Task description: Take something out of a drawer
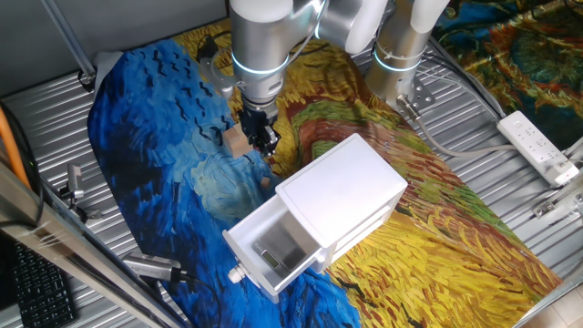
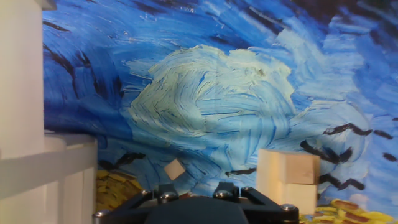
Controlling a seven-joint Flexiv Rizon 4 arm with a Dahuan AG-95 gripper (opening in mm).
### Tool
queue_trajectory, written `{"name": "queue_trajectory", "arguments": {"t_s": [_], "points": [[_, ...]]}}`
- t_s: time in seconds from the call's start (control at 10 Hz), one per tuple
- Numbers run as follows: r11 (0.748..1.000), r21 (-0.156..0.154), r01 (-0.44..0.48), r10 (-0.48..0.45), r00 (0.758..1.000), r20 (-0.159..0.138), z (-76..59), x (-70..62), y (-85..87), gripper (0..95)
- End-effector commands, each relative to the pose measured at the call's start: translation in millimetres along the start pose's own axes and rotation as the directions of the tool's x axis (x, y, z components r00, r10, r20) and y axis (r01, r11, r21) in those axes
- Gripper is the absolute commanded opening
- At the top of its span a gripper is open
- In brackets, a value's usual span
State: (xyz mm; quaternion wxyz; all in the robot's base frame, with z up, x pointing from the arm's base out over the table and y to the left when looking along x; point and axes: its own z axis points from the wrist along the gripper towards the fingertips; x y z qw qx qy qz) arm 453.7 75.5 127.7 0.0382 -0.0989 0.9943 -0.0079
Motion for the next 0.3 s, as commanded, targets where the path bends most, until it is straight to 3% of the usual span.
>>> {"name": "queue_trajectory", "arguments": {"t_s": [0.1,0.3], "points": [[1.0,-0.002,0.001,-0.001,1.0,-0.002,0.3,-0.6,0.6,38.0],[1.0,-0.004,0.002,-0.002,1.0,0.004,0.1,-0.8,0.6,38.0]]}}
